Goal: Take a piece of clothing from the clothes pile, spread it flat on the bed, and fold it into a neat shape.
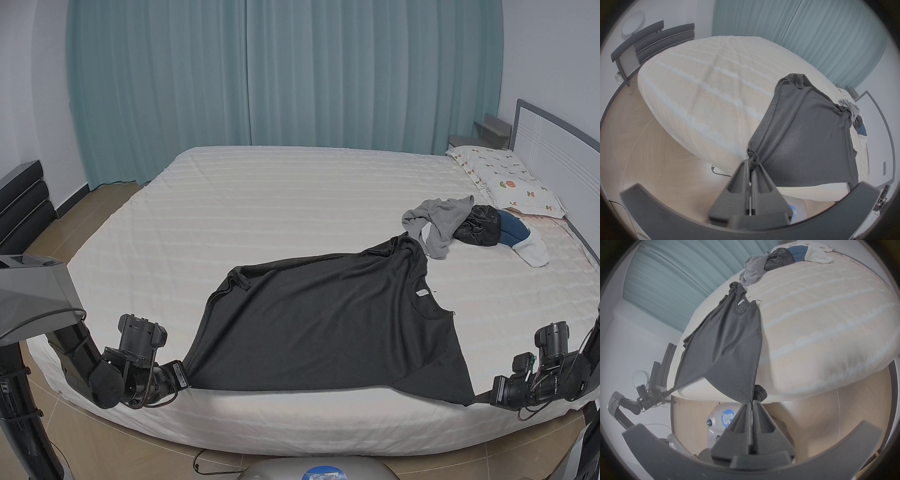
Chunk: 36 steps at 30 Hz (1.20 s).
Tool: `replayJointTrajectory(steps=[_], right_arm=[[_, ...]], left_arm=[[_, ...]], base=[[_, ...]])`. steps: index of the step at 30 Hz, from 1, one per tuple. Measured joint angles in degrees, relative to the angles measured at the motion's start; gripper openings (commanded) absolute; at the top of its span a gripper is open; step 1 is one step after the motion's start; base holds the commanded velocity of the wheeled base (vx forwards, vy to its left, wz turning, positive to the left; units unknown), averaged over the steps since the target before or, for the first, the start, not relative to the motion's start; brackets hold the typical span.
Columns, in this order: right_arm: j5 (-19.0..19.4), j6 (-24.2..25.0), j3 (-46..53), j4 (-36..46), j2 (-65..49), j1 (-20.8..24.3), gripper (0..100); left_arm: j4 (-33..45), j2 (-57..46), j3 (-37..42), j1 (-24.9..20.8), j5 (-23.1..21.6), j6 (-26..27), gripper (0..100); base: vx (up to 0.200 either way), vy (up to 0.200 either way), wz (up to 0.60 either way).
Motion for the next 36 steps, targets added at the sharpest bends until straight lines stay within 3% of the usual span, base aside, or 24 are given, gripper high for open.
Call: replayJointTrajectory(steps=[5, 6, 16, 35, 36], right_arm=[[0.0, -0.83, 2.62, 0.11, 0.05, 0.5, 0], [0.0, -0.83, 2.86, 0.09, 0.07, 0.56, 100], [0.62, -0.3, 1.19, -0.76, 1.18, 0.12, 100], [0.85, 5.42, -15.87, -0.66, 11.08, 1.61, 100], [0.73, 5.53, -16.48, -0.55, 11.58, 1.68, 0]], left_arm=[[0.38, -0.09, 0.37, -0.13, 0.0, 0.79, 0], [0.38, -0.11, 0.52, -0.16, 0.0, 1.07, 0], [0.33, -0.15, 0.95, -0.24, 0.0, 1.4, 0], [0.21, -0.17, 0.56, -0.24, 0.0, 1.32, 0], [0.18, -0.17, 0.52, -0.24, 0.0, 1.32, 0]], base=[[0.0, 0.0, 0.0], [0.0, 0.0, 0.0], [0.0, 0.0, 0.0], [0.0, 0.0, 0.0], [0.0, 0.0, 0.0]])
